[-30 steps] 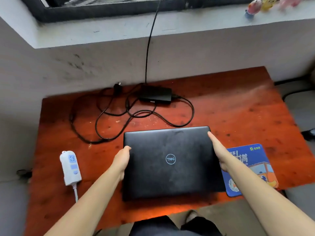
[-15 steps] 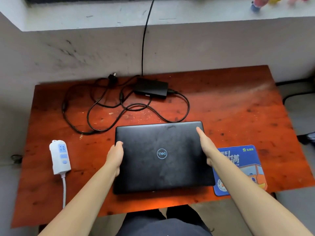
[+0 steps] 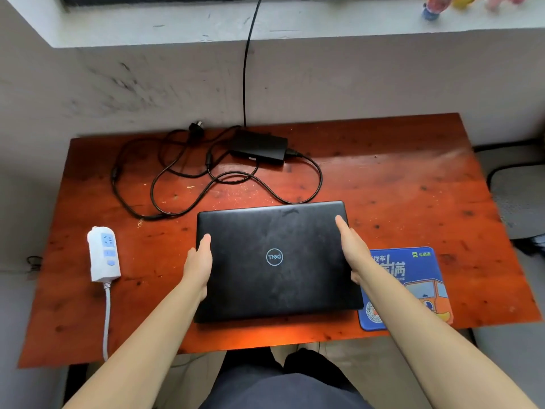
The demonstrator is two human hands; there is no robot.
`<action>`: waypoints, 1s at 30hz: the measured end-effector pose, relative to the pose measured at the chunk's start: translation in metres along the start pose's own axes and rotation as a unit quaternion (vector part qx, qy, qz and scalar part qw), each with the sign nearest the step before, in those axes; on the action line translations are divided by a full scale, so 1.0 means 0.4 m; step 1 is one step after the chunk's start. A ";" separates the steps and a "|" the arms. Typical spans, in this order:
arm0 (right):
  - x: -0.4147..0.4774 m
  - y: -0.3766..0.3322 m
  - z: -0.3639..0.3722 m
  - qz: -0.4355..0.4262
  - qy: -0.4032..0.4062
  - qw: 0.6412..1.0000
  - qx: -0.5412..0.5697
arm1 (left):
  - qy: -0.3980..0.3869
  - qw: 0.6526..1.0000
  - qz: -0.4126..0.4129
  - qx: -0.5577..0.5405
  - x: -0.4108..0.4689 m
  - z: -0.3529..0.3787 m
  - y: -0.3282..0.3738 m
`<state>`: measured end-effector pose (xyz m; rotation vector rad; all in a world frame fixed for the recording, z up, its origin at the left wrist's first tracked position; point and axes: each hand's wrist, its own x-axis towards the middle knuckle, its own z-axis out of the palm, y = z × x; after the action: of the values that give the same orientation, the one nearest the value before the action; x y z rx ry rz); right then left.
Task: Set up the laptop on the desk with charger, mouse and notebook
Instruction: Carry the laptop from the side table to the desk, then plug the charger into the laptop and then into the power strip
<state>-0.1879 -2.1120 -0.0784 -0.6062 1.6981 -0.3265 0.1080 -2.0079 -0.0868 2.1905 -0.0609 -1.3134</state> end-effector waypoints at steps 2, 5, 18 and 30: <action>-0.003 0.004 -0.004 -0.002 -0.002 1.000 0.001 | -0.009 1.000 0.013 -0.005 -0.009 -0.006 -0.006; -0.002 0.016 -0.013 0.008 0.003 1.000 -0.005 | -0.018 0.999 0.023 -0.016 -0.031 -0.018 -0.013; -0.101 -0.136 0.063 -0.260 -0.059 0.947 -0.182 | 0.017 0.983 0.181 -0.012 -0.211 -0.141 0.008; -0.126 -0.099 0.342 -0.273 -0.160 0.909 -0.273 | 0.103 0.962 0.216 0.129 -0.095 -0.373 0.015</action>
<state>-0.0408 -2.1009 -0.0459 -1.4793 1.2667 -0.1217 0.2123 -1.9331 -0.0016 2.3389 -0.6237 -0.8671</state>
